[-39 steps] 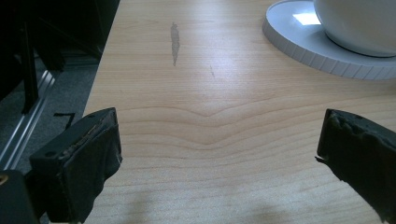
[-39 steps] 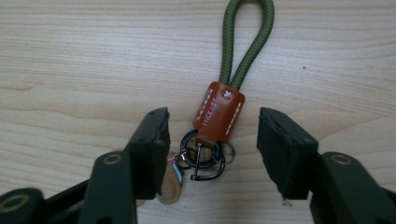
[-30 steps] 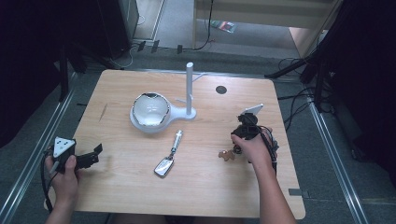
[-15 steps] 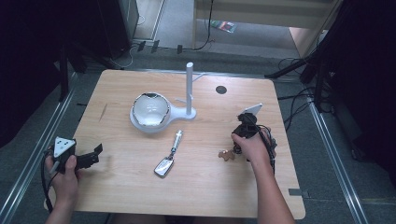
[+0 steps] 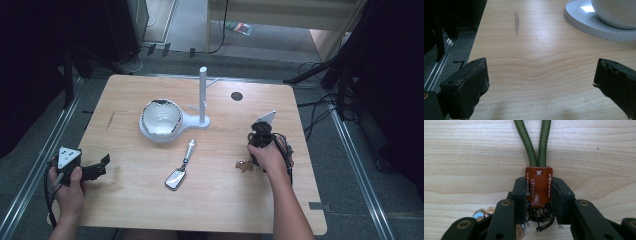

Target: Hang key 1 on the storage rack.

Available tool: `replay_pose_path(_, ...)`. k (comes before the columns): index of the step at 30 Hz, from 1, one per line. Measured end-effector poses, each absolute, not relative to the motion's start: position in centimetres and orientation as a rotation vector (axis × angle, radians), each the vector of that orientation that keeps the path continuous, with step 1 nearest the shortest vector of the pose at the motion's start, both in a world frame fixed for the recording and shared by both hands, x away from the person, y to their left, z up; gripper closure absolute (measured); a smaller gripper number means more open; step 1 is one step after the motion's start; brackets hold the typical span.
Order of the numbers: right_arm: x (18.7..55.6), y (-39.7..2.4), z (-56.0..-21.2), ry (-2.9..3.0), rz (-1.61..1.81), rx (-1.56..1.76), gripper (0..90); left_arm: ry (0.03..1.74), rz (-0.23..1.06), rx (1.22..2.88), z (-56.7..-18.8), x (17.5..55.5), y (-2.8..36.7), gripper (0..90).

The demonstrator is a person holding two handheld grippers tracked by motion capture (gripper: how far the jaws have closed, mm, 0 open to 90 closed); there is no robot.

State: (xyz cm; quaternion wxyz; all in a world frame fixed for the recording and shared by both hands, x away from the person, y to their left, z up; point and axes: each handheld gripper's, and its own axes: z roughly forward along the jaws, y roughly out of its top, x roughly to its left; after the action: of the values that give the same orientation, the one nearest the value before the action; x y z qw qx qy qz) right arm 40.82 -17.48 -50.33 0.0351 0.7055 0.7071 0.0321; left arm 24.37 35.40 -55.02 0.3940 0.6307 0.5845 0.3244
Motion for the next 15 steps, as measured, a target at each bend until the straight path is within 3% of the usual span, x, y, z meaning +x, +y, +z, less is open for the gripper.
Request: replay_pose_path(15, 40.47, -17.47, -50.36, 2.180, 0.120, 2.134, 69.3, 1.484, 0.824, 1.599, -55.01, 24.33, 35.39, 0.2)
